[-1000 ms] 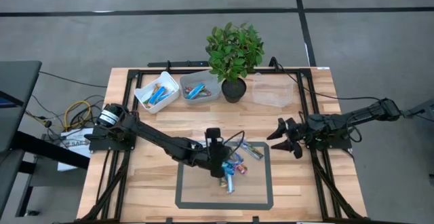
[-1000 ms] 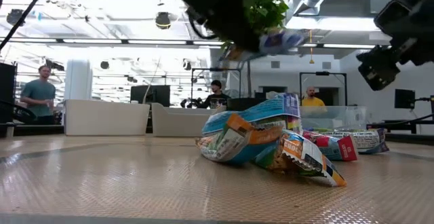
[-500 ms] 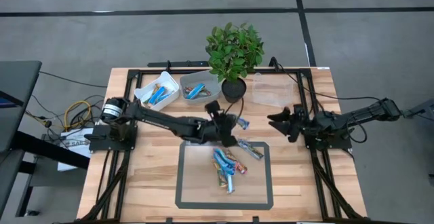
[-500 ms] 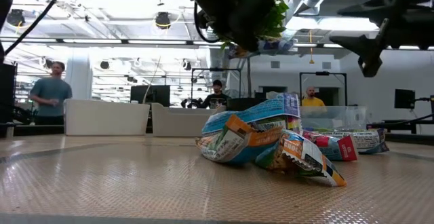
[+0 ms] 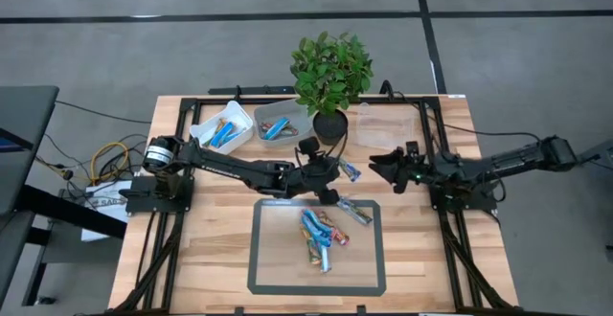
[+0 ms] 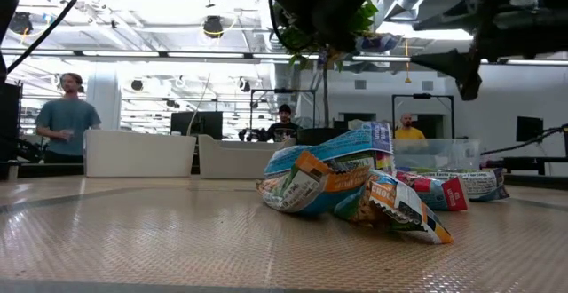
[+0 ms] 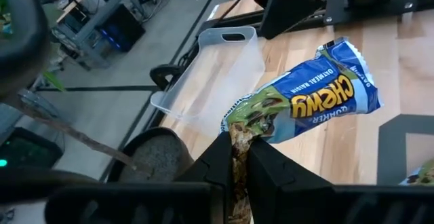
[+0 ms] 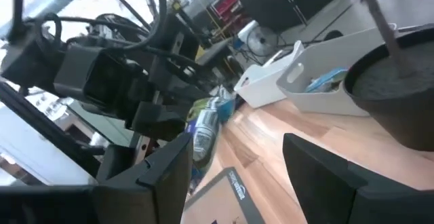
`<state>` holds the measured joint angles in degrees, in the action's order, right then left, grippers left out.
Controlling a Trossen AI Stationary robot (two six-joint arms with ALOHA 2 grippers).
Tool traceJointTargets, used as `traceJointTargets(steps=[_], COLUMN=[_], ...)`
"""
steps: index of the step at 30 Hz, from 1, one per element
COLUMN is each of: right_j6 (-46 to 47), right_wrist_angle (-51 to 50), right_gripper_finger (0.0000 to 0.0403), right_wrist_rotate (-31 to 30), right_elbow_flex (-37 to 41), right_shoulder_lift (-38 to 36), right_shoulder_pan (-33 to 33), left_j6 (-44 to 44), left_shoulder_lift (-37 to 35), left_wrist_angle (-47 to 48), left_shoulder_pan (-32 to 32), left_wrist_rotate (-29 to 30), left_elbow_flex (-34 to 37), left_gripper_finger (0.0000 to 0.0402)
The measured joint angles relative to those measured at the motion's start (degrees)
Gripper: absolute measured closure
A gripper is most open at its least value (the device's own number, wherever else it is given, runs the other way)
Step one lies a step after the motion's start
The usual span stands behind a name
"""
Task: Pick and place Granola Bars by type
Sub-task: Put the blue granola bar into the transparent bin
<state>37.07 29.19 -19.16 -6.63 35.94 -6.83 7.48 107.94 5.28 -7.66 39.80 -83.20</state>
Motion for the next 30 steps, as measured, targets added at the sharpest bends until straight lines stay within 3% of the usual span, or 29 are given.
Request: traceJointTargets(steps=[10,20,24,30], right_j6=[-3.9,-4.1,-4.1,-4.1], right_wrist_angle=[0.0,0.0,0.0,0.0], right_gripper_finger=[0.0182,0.0185,0.0215,0.0303], right_wrist_rotate=[4.3,8.4,9.4,9.4], right_elbow_flex=[-9.8,-14.2,-14.9,-15.2], right_shoulder_lift=[15.4,23.5,24.9,25.2], right_shoulder_pan=[0.3,3.4,4.0,4.4], left_j6=[3.0,4.4,4.4,5.7], left_shoulder_lift=[0.0,0.0,0.0,-0.1], left_wrist_angle=[-0.3,-0.8,-1.4,-1.7], left_shoulder_pan=[0.7,0.6,0.6,0.6], left_wrist_rotate=[1.6,1.6,1.6,1.6], left_elbow_flex=[0.0,0.0,0.0,0.0], left_gripper_finger=[0.0382,0.0381,0.0381,0.0381])
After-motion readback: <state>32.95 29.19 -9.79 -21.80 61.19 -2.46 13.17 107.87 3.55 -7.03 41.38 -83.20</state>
